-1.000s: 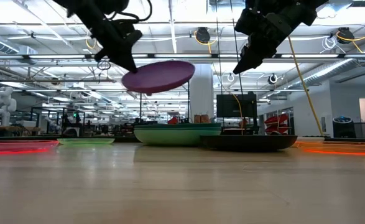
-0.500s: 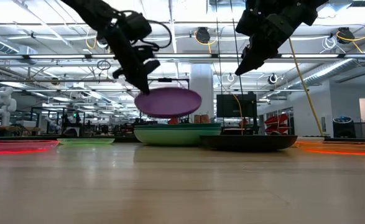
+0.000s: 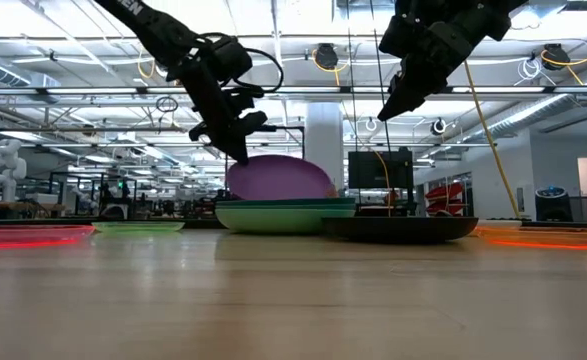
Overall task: Stack plastic plates
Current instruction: Stack the purple plate on top the dark green plate, then stack the black plate on top of the purple plate
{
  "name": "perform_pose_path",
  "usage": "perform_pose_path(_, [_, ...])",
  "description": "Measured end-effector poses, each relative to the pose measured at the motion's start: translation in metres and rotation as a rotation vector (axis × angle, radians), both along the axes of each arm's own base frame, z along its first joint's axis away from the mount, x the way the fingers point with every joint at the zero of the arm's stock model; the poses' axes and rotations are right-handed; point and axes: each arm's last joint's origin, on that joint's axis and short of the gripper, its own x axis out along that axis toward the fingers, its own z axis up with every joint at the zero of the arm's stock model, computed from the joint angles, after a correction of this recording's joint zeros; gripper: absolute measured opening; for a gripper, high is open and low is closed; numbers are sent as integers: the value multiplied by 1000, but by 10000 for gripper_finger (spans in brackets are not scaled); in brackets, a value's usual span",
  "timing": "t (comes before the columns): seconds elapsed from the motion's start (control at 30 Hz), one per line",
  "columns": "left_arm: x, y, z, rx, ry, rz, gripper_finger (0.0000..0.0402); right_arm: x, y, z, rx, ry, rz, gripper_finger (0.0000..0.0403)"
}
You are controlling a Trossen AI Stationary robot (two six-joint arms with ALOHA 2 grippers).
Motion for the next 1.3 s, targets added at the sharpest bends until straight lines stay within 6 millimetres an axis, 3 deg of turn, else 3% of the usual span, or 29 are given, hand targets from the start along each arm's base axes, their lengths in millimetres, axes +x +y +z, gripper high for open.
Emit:
perform_pose_path(0.53, [2,1,-2,-24,-26,4,33,0,0,0,-5,-5,2,93])
perform_pose_path(0.9, [2,0,-2,-31,-30,-12,108,0,0,1,-6,-8,2,93])
perform_pose_path(1.3, [24,-38,-11,-15,90,-302,115,0,0,1,-4,-7,1,93])
